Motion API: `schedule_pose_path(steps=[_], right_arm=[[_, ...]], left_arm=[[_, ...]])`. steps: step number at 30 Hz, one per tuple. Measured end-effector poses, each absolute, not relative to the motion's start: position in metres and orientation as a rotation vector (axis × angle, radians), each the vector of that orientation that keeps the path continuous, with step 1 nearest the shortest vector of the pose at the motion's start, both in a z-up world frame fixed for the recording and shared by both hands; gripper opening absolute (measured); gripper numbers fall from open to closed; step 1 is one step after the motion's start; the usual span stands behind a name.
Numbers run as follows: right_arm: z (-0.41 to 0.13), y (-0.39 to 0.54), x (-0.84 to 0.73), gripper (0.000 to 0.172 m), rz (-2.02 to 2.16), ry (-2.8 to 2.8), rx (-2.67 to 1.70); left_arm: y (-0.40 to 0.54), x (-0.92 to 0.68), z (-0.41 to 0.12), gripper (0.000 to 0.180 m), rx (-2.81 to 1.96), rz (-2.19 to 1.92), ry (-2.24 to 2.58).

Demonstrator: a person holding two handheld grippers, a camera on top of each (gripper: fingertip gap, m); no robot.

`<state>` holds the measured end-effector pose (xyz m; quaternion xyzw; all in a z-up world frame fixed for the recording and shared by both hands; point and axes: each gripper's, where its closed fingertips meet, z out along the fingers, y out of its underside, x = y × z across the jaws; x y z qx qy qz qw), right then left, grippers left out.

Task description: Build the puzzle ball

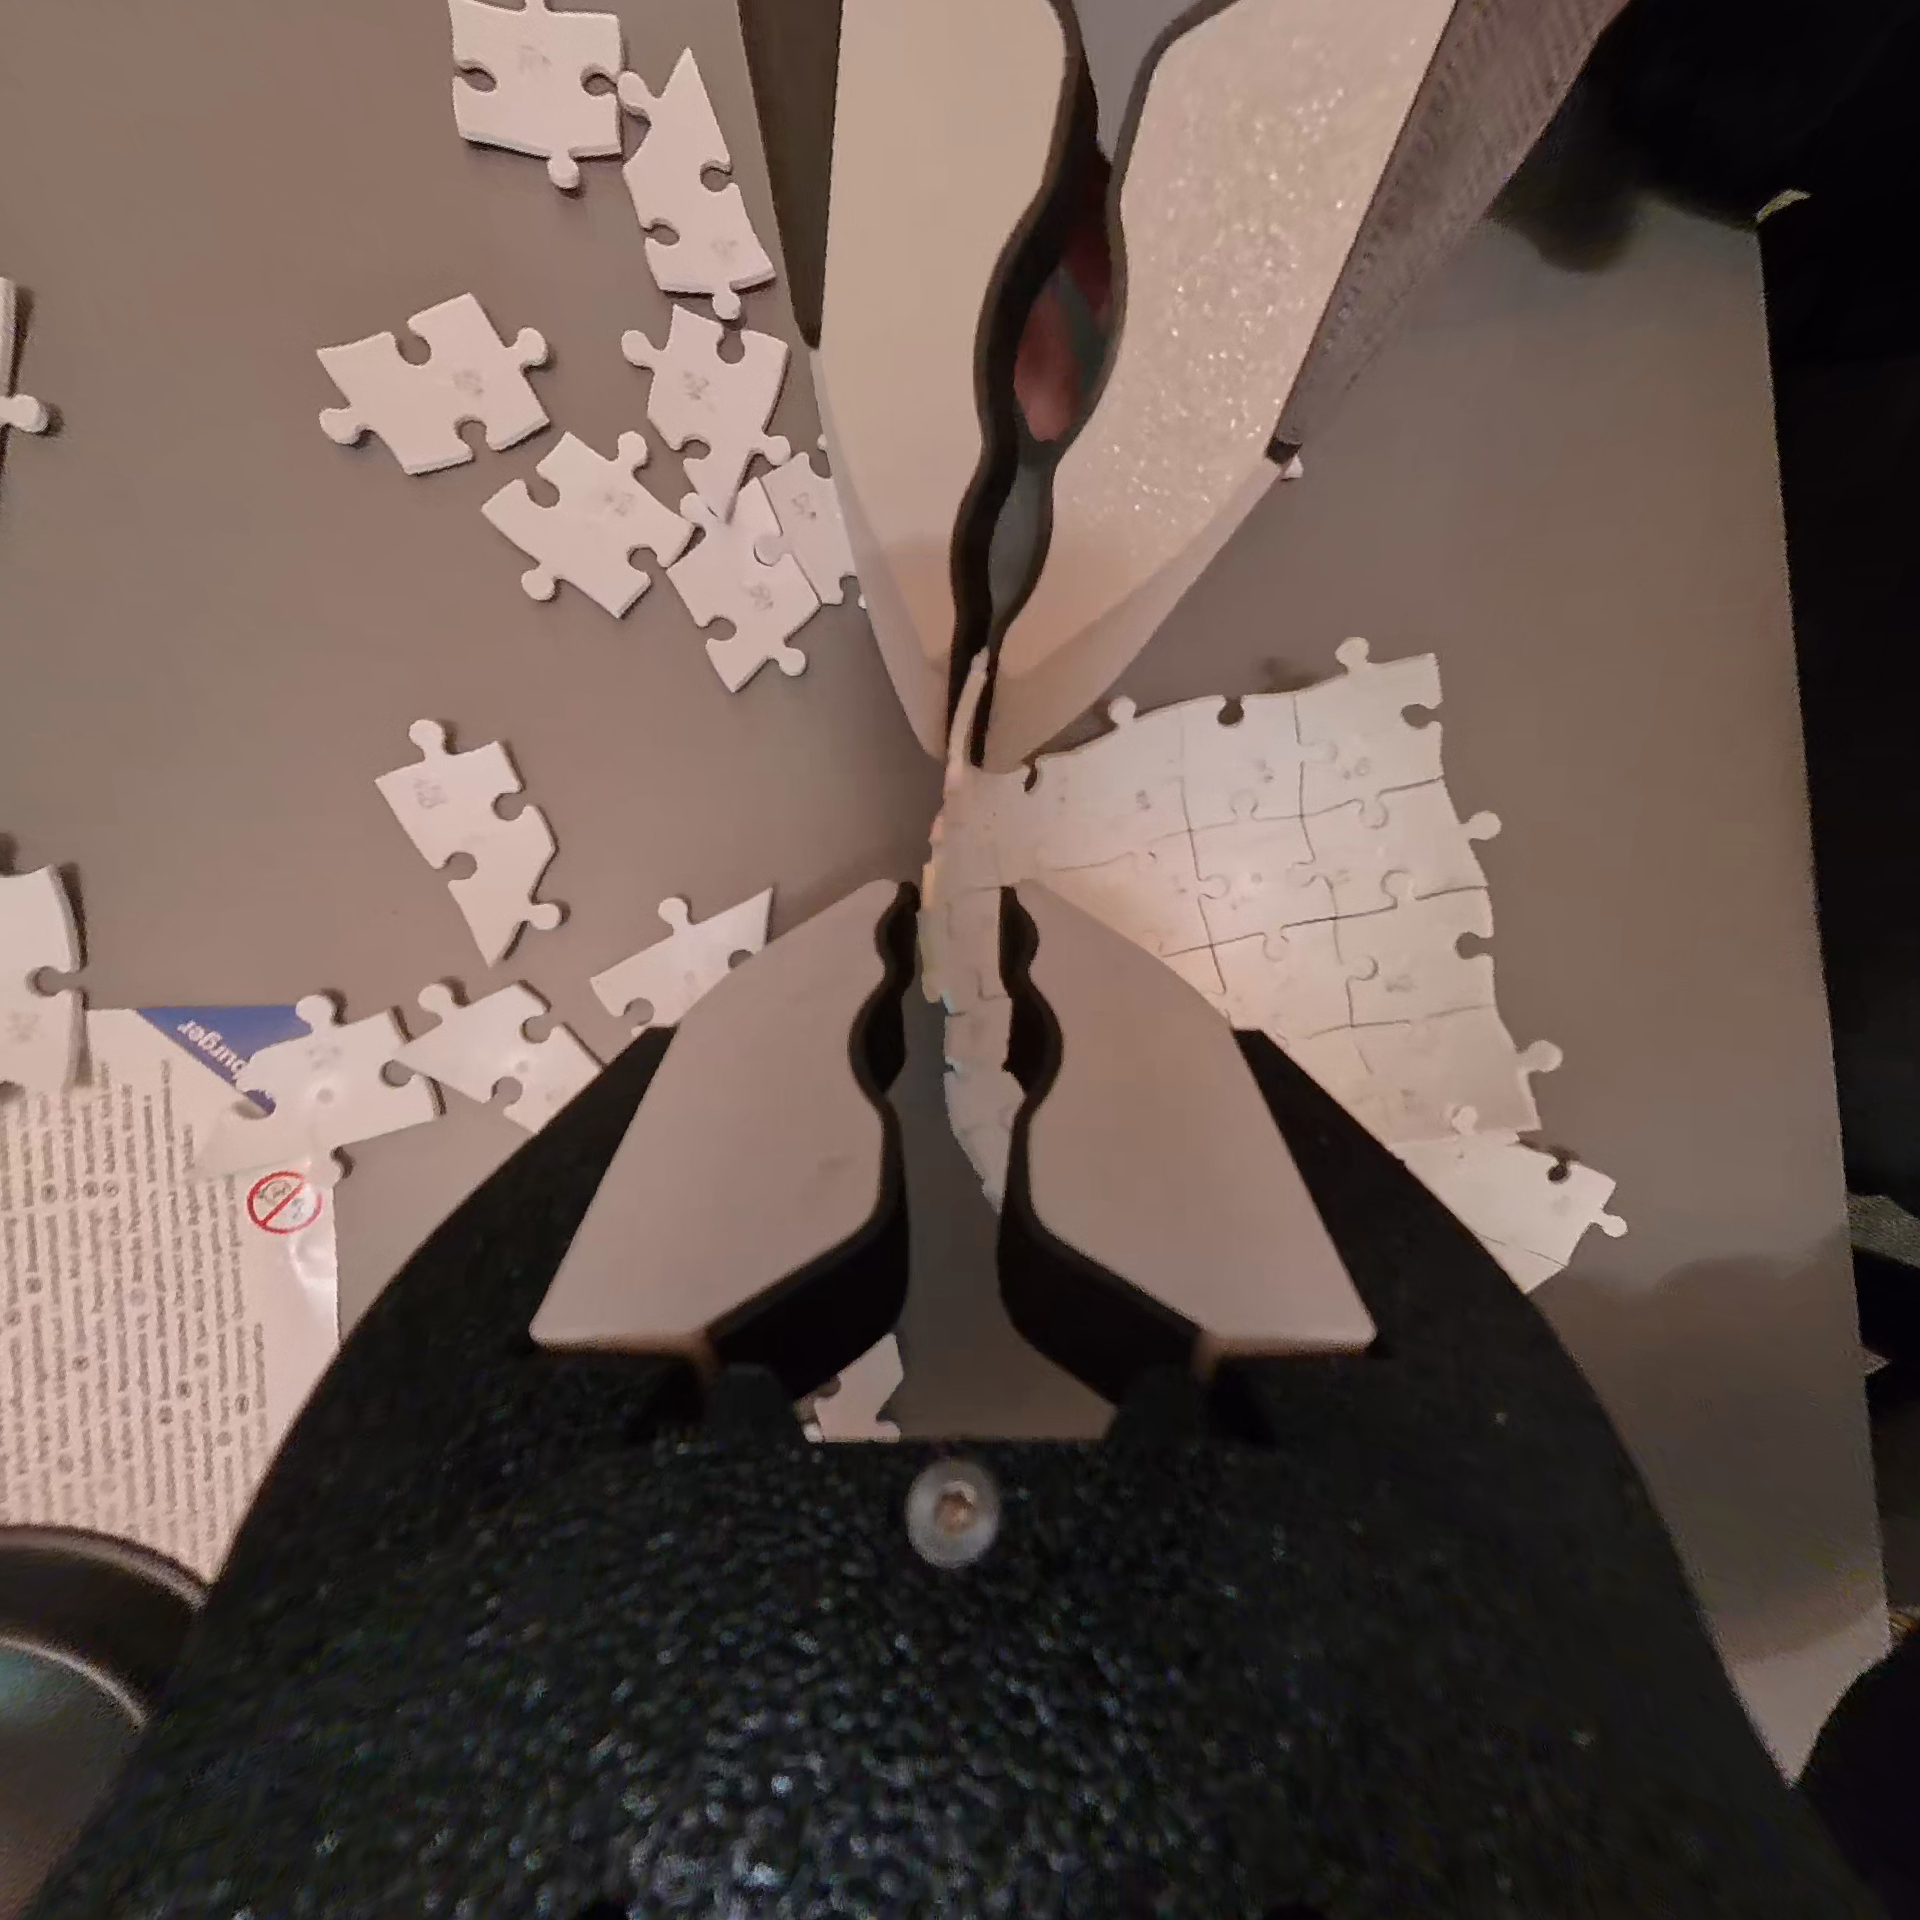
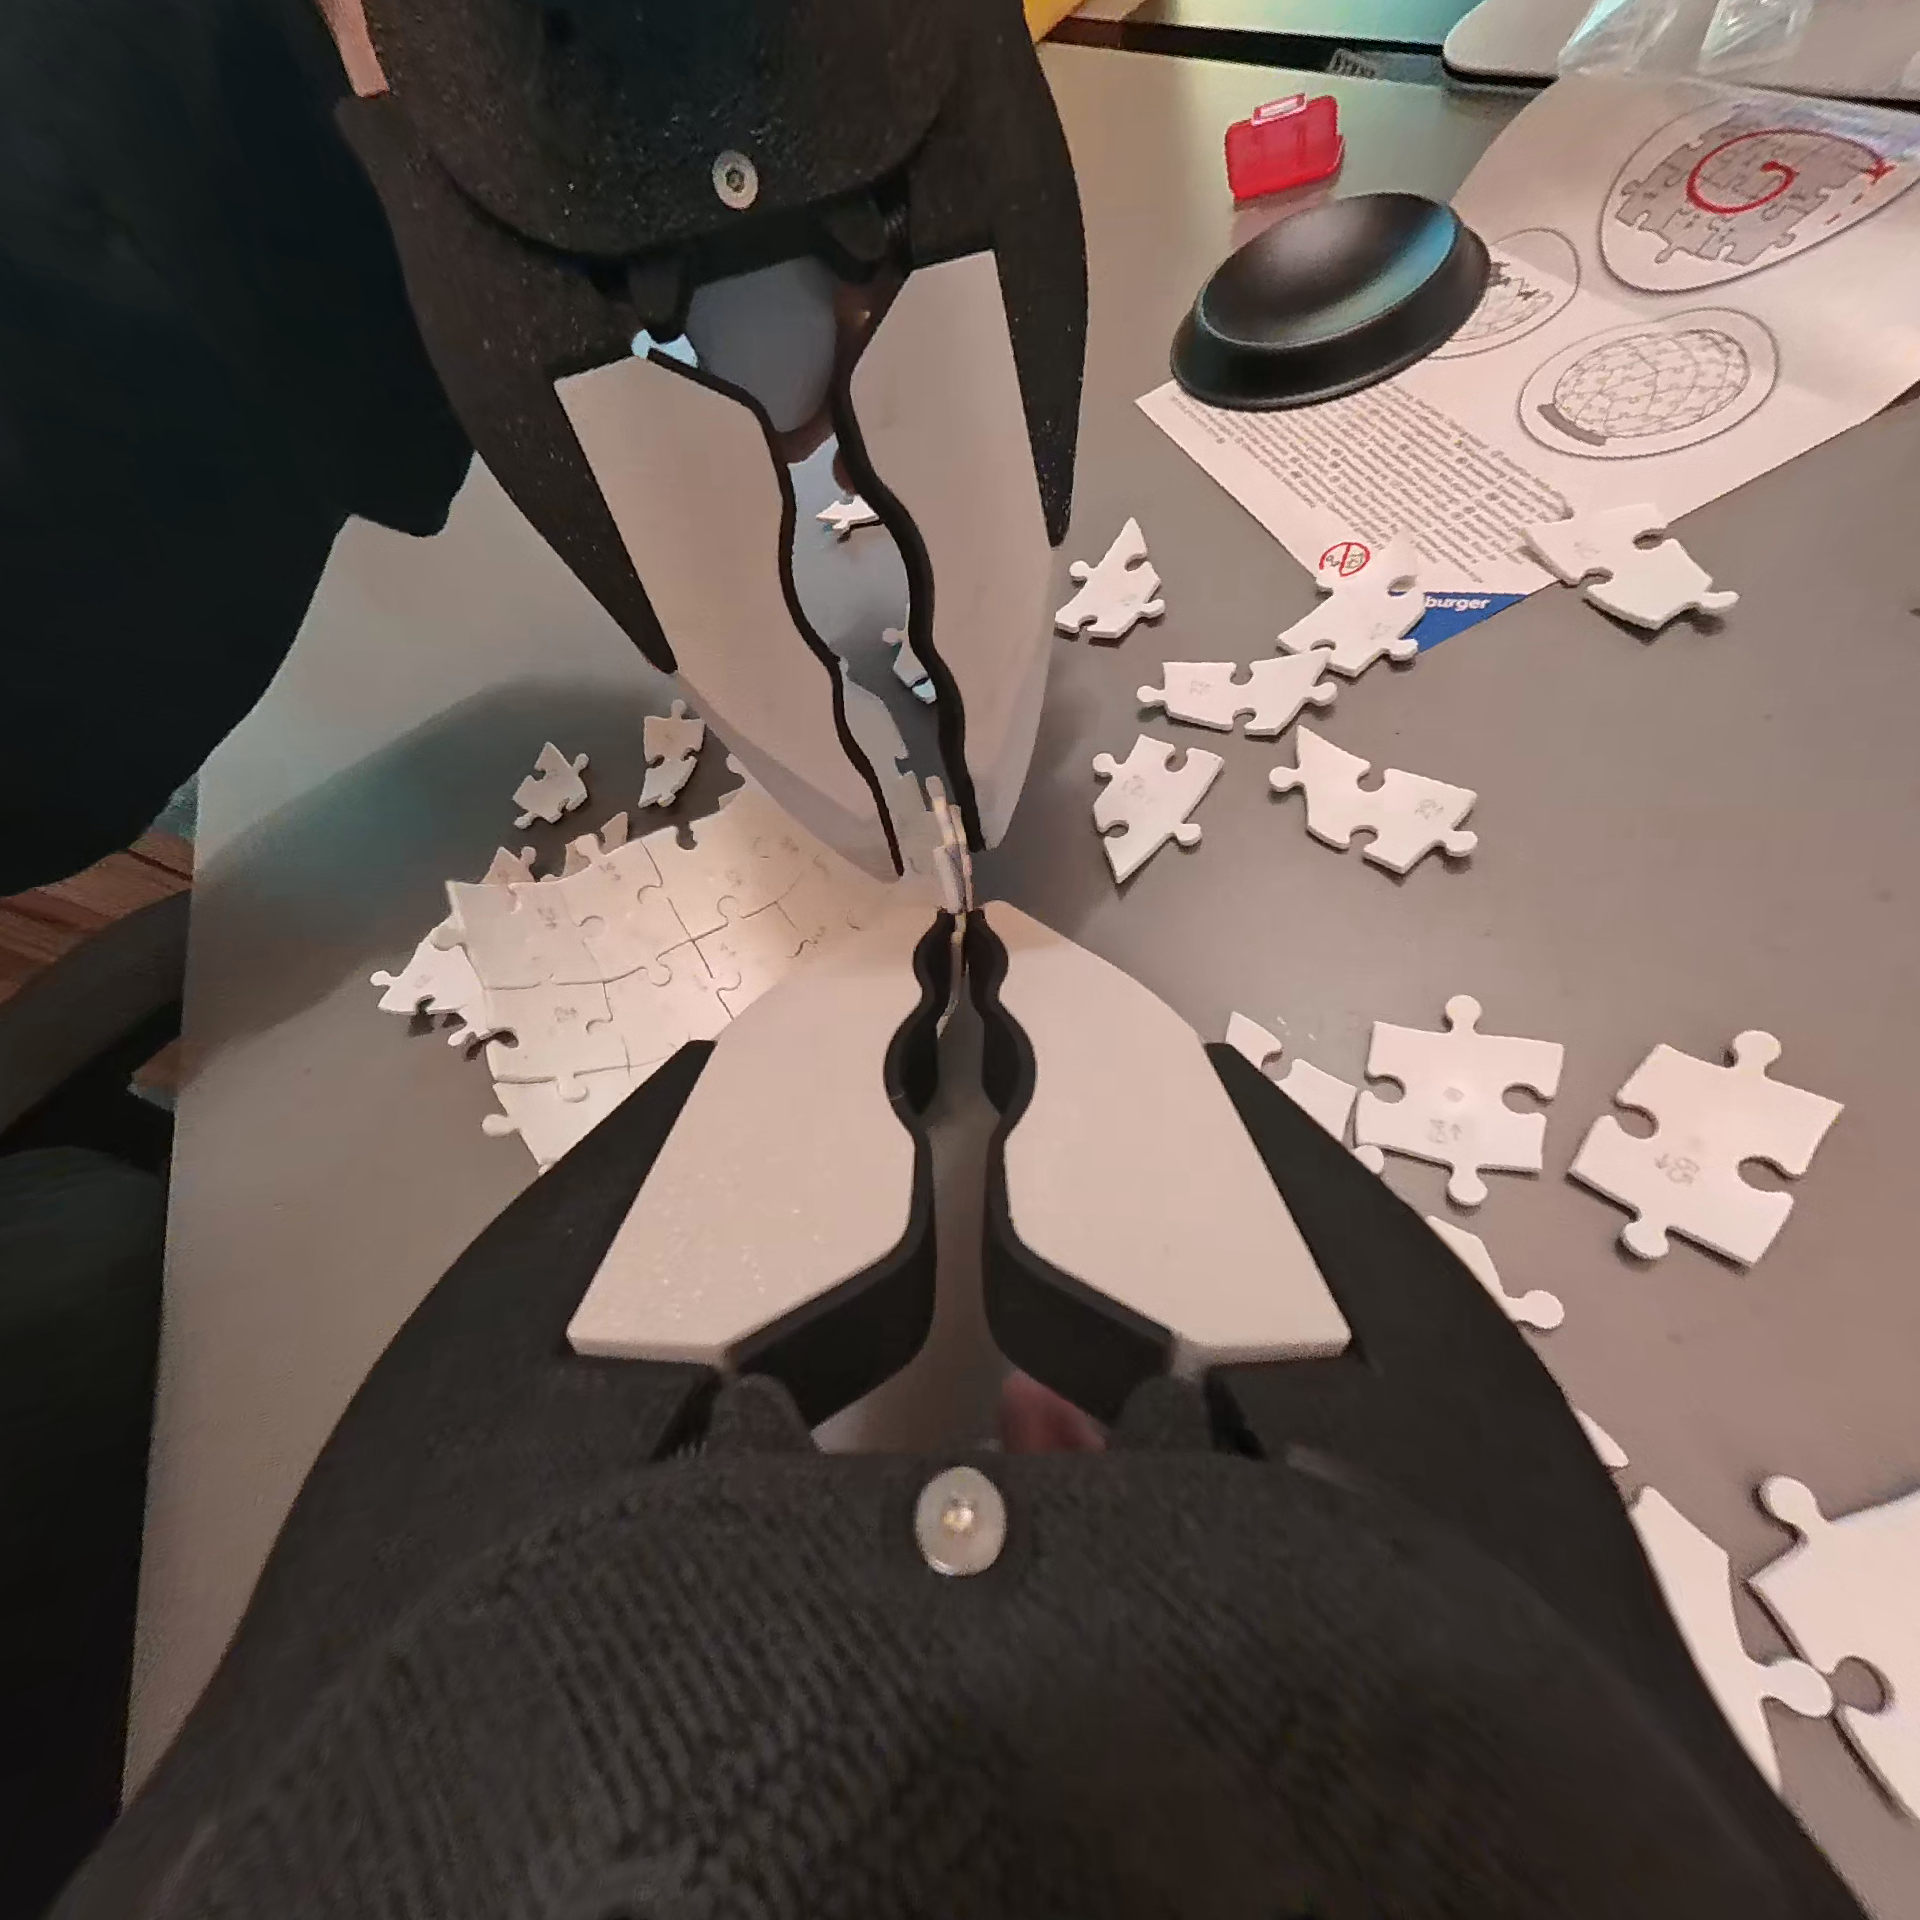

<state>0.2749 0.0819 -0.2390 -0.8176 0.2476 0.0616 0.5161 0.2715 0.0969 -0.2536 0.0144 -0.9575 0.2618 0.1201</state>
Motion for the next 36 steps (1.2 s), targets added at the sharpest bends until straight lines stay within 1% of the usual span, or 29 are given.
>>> schedule_pose_path(steps=[1, 11, 14, 22, 30, 36], right_arm=[[-0.240, 0.082, 0.274, 0.002, 0.157, 0.600, -1.966], [-0.244, 0.082, 0.274, 0.002, 0.160, 0.633, -1.971], [-0.247, 0.082, 0.275, 0.007, 0.150, 0.637, -1.977], [-0.250, 0.083, 0.274, 0.004, 0.137, 0.608, -1.993], [-0.250, 0.080, 0.271, 0.004, 0.162, 0.464, -2.226], [-0.253, 0.079, 0.273, 0.006, 0.231, 0.449, -2.321]], left_arm=[[0.096, 0.271, -0.254, 0.014, 0.042, 0.762, -2.789], [0.098, 0.275, -0.258, 0.003, 0.136, 0.709, -2.789], [0.098, 0.275, -0.257, 0.002, 0.156, 0.715, -2.782], [0.098, 0.275, -0.260, 0.002, 0.202, 0.698, -2.782], [0.096, 0.273, -0.258, 0.002, 0.183, 0.693, -2.784], [0.096, 0.274, -0.260, 0.002, 0.197, 0.694, -2.779]])
